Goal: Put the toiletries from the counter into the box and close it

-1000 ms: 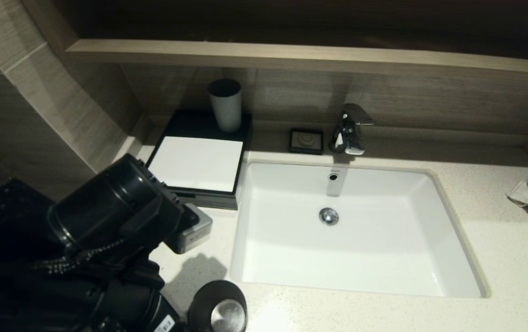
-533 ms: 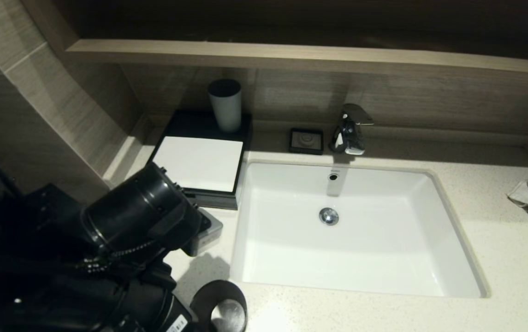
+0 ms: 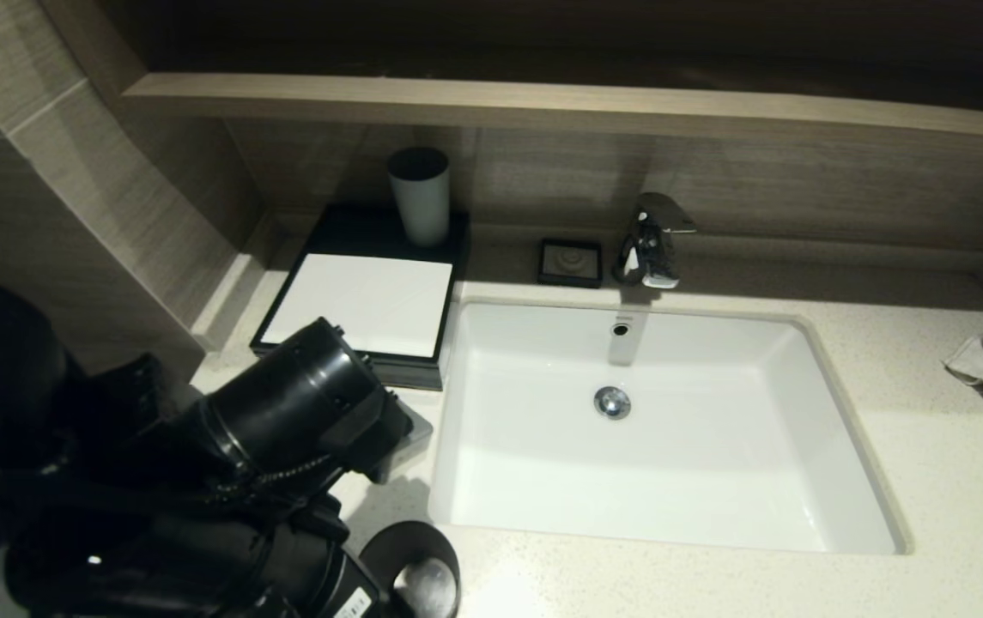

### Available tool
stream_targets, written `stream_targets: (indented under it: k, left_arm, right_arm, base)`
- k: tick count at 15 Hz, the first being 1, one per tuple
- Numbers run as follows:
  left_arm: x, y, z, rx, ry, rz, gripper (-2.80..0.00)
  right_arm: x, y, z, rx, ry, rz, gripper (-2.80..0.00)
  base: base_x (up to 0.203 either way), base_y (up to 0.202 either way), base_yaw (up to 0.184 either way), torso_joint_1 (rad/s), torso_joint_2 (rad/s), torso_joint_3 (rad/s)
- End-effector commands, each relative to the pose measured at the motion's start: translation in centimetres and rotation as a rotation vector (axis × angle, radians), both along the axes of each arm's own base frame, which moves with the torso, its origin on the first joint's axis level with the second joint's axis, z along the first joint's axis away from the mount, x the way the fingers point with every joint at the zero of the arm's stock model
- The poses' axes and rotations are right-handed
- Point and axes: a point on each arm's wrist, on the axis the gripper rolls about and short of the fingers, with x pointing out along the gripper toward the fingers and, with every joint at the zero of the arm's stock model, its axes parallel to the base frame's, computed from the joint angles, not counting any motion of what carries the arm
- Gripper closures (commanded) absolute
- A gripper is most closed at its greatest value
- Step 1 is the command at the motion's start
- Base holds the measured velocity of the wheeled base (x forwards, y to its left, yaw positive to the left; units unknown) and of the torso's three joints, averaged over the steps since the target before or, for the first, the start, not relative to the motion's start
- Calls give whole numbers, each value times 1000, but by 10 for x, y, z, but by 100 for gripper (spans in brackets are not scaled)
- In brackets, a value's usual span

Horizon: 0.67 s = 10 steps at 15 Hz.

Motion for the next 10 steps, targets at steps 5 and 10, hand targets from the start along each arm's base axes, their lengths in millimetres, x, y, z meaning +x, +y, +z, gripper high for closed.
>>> stream_targets:
  k: [5, 10]
  left_arm:
    - [3, -9, -10, 42, 13, 15, -280]
    - [2, -12, -11, 45, 12, 11, -280]
  right_arm:
    - [0, 0, 0, 1, 1, 0, 0]
    - [0, 0, 0, 1, 1, 0, 0]
  base:
    - [0, 0, 0, 0, 0, 0]
    - [0, 0, 0, 0, 0, 0]
